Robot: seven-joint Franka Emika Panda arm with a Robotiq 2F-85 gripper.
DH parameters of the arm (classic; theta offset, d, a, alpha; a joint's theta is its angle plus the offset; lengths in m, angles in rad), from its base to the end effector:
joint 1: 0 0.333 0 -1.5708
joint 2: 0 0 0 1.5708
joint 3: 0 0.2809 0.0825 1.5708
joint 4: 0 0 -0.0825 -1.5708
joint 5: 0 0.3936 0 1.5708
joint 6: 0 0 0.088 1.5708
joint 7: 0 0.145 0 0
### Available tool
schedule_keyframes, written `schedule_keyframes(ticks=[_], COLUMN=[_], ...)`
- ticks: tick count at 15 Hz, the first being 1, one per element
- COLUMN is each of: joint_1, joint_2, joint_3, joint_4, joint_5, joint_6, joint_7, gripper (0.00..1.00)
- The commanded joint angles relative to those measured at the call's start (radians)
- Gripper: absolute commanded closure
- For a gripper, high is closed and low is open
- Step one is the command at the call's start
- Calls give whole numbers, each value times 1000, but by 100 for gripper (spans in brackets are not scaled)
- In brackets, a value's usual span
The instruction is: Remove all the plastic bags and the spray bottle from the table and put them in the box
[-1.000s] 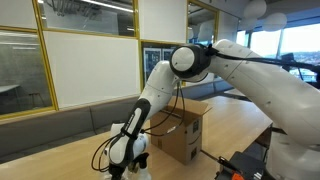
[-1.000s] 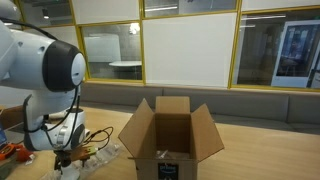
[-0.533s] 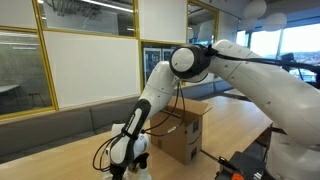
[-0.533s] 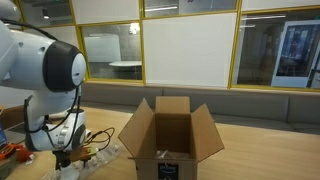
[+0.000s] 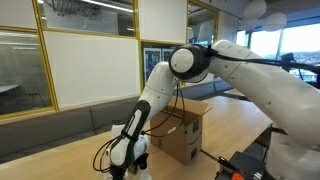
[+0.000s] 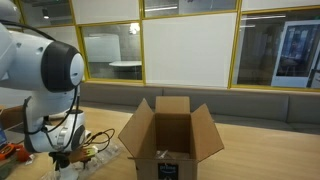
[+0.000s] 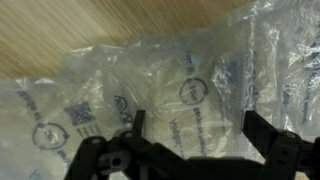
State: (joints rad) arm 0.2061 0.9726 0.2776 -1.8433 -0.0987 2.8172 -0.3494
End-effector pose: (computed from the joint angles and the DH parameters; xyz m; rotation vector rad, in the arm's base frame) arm 0.5069 0.2924 -0.0469 -2.7096 -1.1543 -0.0422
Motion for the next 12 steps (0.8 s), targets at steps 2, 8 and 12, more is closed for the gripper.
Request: schedule_keyframes(ticks=[2,8,12], joint_1=[89,158,178], joint_2=[8,7,-14], joint_3=[-80,-150,-181], joint_4=[8,7,3], joint_5=[-52,-86,-97], joint_6=[47,65,66], joint_7=[92,167,195], gripper=[0,51,78])
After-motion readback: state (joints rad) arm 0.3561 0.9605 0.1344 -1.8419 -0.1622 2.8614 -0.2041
